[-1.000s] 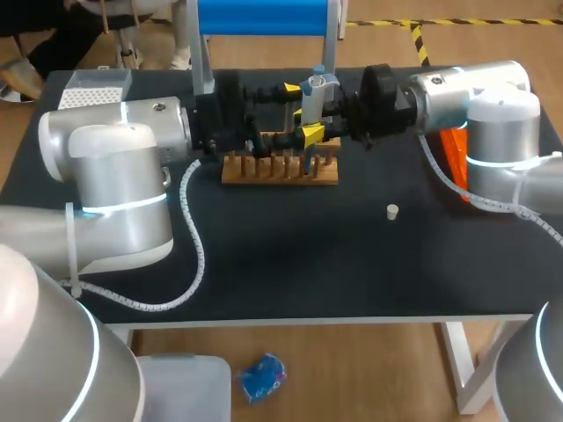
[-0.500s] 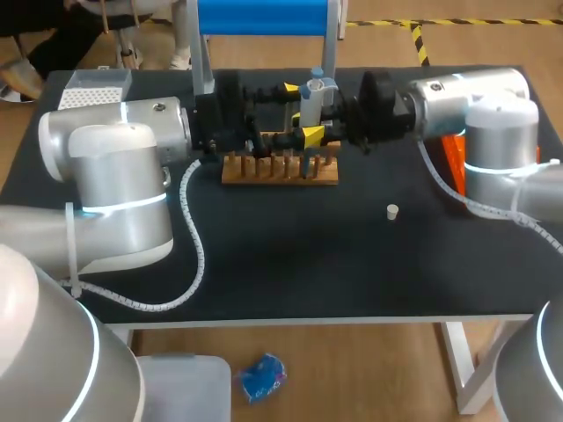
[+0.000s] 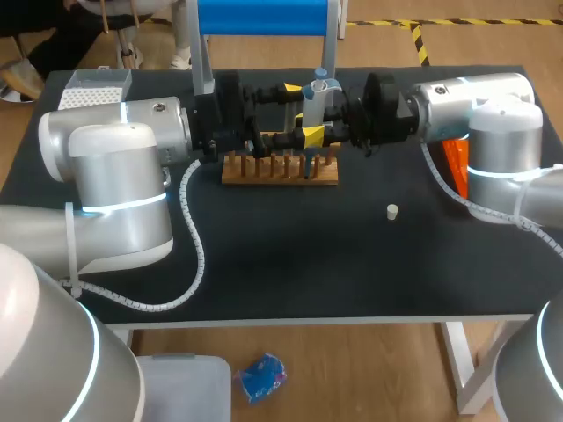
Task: Invert the test tube, pick up the pipette, mount the tip to pipette, aspirate from beaker and dispense into the tube, eject the tip, return the pipette, and cap with the stopper.
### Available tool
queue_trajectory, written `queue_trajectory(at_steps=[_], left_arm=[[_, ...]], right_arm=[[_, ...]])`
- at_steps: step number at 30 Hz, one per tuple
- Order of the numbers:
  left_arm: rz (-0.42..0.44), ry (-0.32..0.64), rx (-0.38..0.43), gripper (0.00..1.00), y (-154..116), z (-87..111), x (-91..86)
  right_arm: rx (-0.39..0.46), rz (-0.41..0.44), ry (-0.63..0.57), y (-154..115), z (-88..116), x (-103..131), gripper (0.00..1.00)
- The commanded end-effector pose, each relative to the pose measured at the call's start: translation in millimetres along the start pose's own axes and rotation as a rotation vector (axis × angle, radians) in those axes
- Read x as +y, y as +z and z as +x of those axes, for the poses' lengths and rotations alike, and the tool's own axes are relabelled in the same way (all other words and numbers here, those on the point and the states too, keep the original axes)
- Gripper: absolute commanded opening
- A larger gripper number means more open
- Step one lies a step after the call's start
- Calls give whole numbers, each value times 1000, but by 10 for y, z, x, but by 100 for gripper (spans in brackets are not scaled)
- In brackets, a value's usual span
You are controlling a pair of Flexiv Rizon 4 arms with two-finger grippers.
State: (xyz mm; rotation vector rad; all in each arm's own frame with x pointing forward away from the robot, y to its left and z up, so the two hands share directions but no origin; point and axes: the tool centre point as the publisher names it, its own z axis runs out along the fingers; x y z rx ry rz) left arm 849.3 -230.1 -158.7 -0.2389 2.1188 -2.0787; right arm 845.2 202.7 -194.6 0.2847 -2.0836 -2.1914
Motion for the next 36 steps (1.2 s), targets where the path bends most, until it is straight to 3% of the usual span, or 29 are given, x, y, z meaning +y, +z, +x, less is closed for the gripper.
queue_trajectory(at_steps=[1, 2, 3, 15, 16, 17, 27, 32, 36], left_arm=[[3, 1, -3, 22, 2, 8, 5], [3, 1, -3, 8, 2, 8, 5], [3, 1, -3, 1, 2, 8, 5], [3, 1, -3, 0, 2, 8, 5], [3, 1, -3, 0, 2, 8, 5], [3, 1, -3, 0, 2, 8, 5], [3, 1, -3, 0, 2, 8, 5], [3, 1, -3, 0, 2, 8, 5], [3, 1, -3, 0, 2, 8, 5]], right_arm=[[-3, -1, 1, 8, 28, 2, 0], [-2, -2, 1, 12, 30, 1, 0], [-2, -3, 1, 16, 31, 0, 0], [-2, 1, 1, 9, 26, 0, 0], [-1, 4, 1, 7, 26, 0, 36], [-4, 7, 2, 4, 26, 0, 100], [-30, 32, -12, -206, 42, 70, 100], [-77, 105, -16, -634, 128, 67, 100], [-147, 223, -18, -1046, 222, 41, 100]])
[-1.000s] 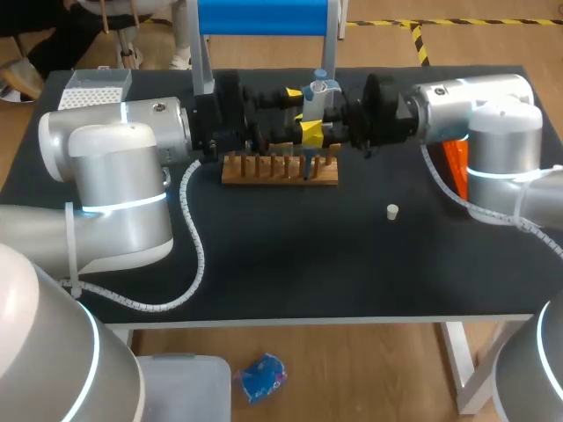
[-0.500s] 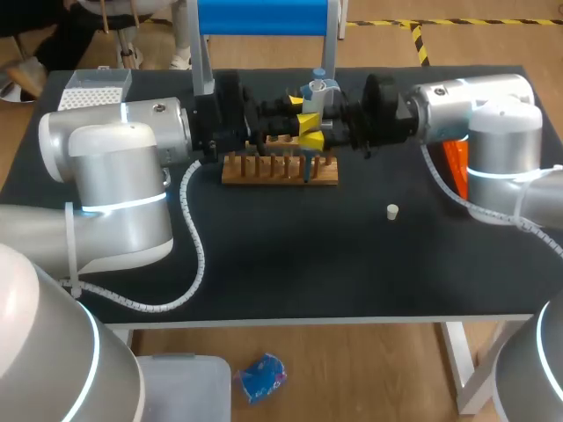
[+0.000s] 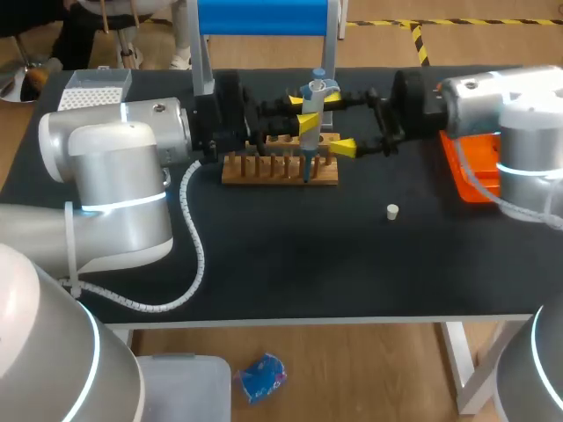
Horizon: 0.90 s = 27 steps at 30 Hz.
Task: Invert the test tube, pick up the pipette, mount the tip to pipette, aspirate from beaker and dispense into the tube, eject the tip, return the pipette, and cap with the stopper.
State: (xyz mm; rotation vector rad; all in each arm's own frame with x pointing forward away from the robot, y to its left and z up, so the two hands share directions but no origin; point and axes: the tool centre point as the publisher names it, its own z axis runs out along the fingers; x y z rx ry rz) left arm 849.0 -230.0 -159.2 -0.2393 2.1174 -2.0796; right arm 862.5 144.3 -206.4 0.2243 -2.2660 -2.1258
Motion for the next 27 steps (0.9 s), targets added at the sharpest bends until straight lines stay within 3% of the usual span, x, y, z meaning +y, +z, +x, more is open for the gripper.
queue_trajectory(at_steps=[1, 3, 7, 12, 20, 23, 27], left_arm=[[2, 1, -2, 0, 3, 6, 0], [2, 1, -2, 0, 3, 6, 0], [2, 1, -2, 0, 3, 6, 0], [2, 1, -2, 0, 3, 6, 0], [2, 1, -2, 0, 3, 6, 0], [2, 1, -2, 0, 3, 6, 0], [2, 1, -2, 0, 3, 6, 0]], right_arm=[[-84, 127, 3, -568, 245, 60, 100], [-128, 191, -1, -745, 287, 24, 100], [-219, 231, 31, -1010, 312, -84, 100], [-333, 261, 64, -1179, 138, -189, 100], [-419, 313, 51, -1270, -509, 37, 100], [-448, 339, 55, -1216, -796, 139, 100], [-415, 325, 35, -1021, -1138, 257, 100]])
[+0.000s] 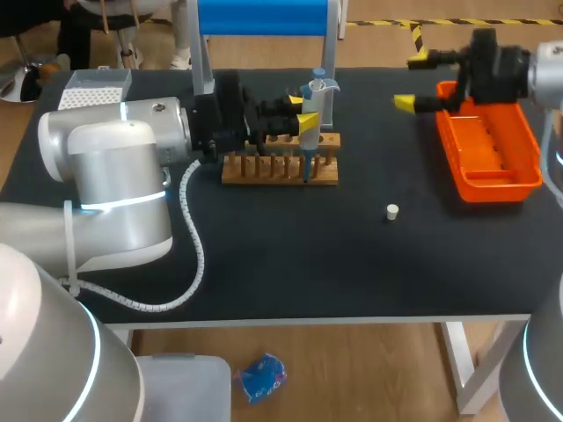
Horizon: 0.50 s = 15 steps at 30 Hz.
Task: Invert the test tube, pick up the pipette, mount the tip to pipette, aspirate from beaker and dispense into the tube, eject the tip, return the pipette, and cap with the stopper.
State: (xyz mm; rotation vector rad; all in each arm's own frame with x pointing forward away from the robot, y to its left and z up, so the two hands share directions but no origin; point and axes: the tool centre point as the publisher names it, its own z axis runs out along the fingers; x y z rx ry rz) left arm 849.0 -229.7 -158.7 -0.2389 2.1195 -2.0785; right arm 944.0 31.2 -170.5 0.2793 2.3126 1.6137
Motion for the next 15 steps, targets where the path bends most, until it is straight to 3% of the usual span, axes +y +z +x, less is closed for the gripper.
queue_trajectory(at_steps=[1, 3, 7, 15], left_arm=[[3, 1, -3, 0, 6, 6, 5], [3, 1, -3, 0, 6, 6, 5], [3, 1, -3, 0, 6, 6, 5], [3, 1, -3, 0, 6, 6, 5]], right_arm=[[49, 31, -17, 435, -348, 174, 100], [73, 17, -28, 570, -442, 253, 100], [104, 74, -57, 815, -604, 361, 100], [70, 89, -46, 1184, -795, 498, 100]])
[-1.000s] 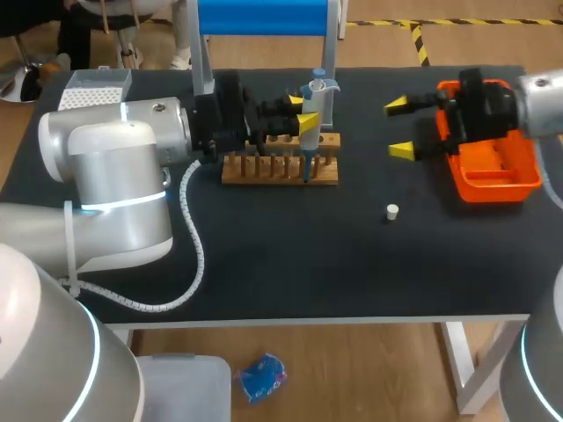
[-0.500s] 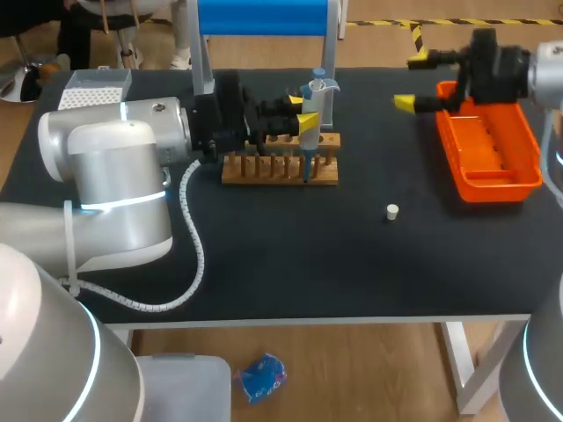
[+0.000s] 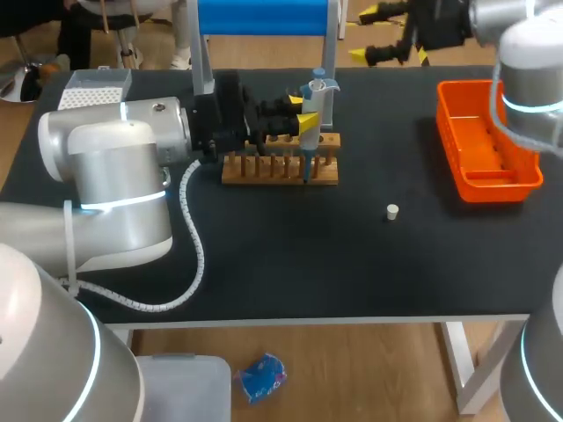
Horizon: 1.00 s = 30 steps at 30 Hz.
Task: Invert the test tube, pick up the pipette, mount the tip to pipette, aspirate from beaker and dispense into the tube, eject the tip, return the pipette, and cap with the stopper.
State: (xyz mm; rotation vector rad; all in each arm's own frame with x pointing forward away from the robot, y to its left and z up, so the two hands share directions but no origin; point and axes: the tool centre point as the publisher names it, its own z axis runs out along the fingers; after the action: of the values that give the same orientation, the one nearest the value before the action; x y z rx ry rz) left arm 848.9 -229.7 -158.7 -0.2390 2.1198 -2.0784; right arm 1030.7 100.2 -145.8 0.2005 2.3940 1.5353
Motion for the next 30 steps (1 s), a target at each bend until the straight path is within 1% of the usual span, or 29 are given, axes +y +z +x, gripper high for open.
queue_trajectory(at_steps=[1, 4, 7, 10, 11, 14, 16, 17, 30], left_arm=[[3, 1, -3, 0, 6, 5, 5], [3, 1, -3, 0, 6, 5, 5], [3, 1, -3, 0, 6, 5, 5], [3, 1, -3, 0, 6, 5, 5], [3, 1, -3, 0, 6, 5, 5], [3, 1, -3, 0, 6, 5, 5], [3, 1, -3, 0, 6, 5, 5], [3, 1, -3, 0, 6, 5, 5], [3, 1, -3, 0, 6, 5, 5]], right_arm=[[23, 24, -1, 376, -207, 60, 100], [23, 33, 4, 481, -215, 65, 100], [17, 35, 11, 516, -203, 66, 100], [3, 52, 24, 545, -200, -16, 100], [-5, 66, 25, 551, -206, -48, 100], [-18, 69, 27, 549, -224, -97, 100], [-18, 61, 22, 546, -228, -99, 100], [-16, 44, 18, 531, -228, -85, 100], [-16, 44, 18, 531, -228, -85, 100]])
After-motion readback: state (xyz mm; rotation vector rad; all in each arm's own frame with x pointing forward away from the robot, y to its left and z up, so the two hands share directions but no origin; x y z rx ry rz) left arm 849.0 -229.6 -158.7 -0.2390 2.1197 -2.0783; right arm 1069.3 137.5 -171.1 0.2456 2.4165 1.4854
